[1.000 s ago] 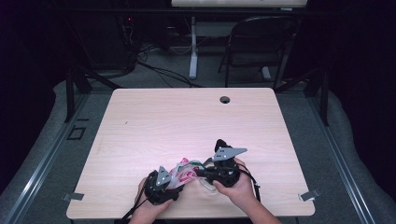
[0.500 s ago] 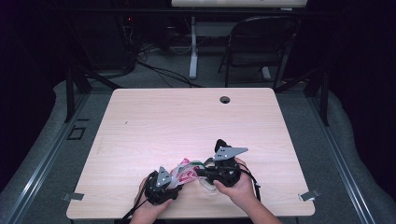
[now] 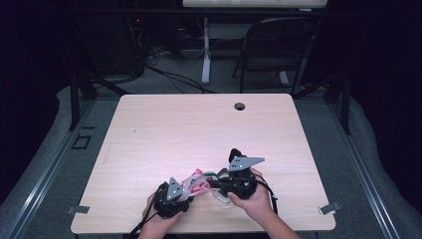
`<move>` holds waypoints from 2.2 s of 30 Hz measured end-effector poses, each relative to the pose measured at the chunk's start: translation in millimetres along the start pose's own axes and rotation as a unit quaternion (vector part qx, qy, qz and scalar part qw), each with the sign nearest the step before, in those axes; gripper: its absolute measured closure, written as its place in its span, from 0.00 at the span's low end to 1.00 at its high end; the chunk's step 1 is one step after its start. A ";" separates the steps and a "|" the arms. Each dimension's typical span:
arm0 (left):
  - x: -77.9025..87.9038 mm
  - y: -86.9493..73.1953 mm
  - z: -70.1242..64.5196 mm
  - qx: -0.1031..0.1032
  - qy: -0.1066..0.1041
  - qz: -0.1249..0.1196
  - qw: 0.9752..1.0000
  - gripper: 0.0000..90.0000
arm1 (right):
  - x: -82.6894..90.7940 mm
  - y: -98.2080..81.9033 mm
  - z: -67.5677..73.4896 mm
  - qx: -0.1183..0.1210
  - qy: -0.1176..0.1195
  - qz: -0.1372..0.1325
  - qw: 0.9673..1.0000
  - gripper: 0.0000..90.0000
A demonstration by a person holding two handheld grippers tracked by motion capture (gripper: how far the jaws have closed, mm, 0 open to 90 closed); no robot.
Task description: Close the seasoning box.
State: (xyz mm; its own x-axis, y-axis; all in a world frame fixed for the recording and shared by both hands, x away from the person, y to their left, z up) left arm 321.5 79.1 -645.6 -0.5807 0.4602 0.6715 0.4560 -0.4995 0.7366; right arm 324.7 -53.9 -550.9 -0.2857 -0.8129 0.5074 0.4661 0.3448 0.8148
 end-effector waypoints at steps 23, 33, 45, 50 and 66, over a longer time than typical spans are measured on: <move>9.1 5.8 7.5 -0.029 0.042 -0.005 0.999 0.61 | 3.9 4.3 1.1 -0.003 0.006 -0.014 1.000 0.93; 13.5 10.2 11.7 -0.039 0.062 -0.017 0.997 0.61 | 9.0 8.7 2.5 -0.003 0.009 -0.031 0.999 0.84; 18.4 13.2 20.5 -0.046 0.088 -0.022 0.995 0.62 | 20.9 15.2 4.1 0.004 0.001 -0.048 0.999 0.81; 20.1 14.5 22.1 -0.056 0.098 -0.022 0.993 0.62 | 26.8 18.4 5.8 0.009 -0.003 -0.057 0.998 0.82; 21.9 18.6 22.8 -0.078 0.125 -0.031 0.989 0.62 | 25.6 18.2 12.8 0.019 0.003 -0.046 0.999 1.00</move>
State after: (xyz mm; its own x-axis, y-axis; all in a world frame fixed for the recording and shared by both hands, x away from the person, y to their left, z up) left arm 332.6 96.6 -615.4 -0.7619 0.3079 0.5698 0.3158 -0.5915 0.7419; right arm 315.2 -62.5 -519.4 -0.3211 -0.8451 0.4275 0.4060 0.2850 0.8683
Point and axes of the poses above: each handheld gripper's, and its own axes: x roughly backward along the jaws, y roughly out of its top, z roughly to its left, the point moved 9 cm from there along -x, roughly forward along the jaws, and after that the axes turned 3 degrees about y, right-handed, at the moved point
